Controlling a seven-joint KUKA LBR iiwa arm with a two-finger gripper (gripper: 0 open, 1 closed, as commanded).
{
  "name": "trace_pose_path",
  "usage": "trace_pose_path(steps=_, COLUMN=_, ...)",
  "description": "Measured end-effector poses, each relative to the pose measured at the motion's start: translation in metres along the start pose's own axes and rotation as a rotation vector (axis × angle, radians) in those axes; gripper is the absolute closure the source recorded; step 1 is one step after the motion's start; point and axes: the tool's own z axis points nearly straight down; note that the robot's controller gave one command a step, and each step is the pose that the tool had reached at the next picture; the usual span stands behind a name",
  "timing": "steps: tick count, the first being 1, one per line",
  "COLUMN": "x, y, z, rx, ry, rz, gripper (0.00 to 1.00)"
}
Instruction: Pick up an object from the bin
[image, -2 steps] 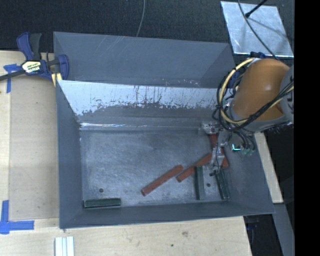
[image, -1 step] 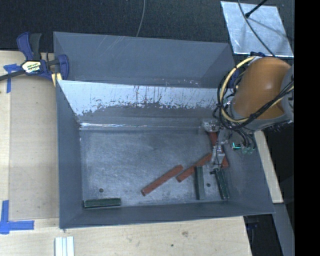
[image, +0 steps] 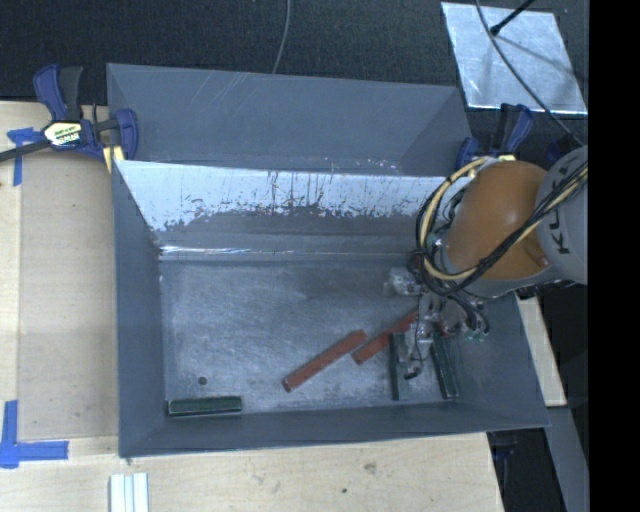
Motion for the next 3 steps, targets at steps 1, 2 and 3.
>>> trace_pose_path(steps=1, x=0.017, y=0.023, z=0.018, rx=-0.002, ry=-0.001, rz=0.01, gripper=1.0)
trace_pose_path(steps=2, x=0.017, y=0.023, z=0.018, rx=-0.002, ry=-0.001, rz=0.009, gripper=1.0)
trace_pose_path(steps=3, x=0.006, y=0.003, z=-0.122, rx=-0.001, ry=0.001, rz=0.069, gripper=1.0)
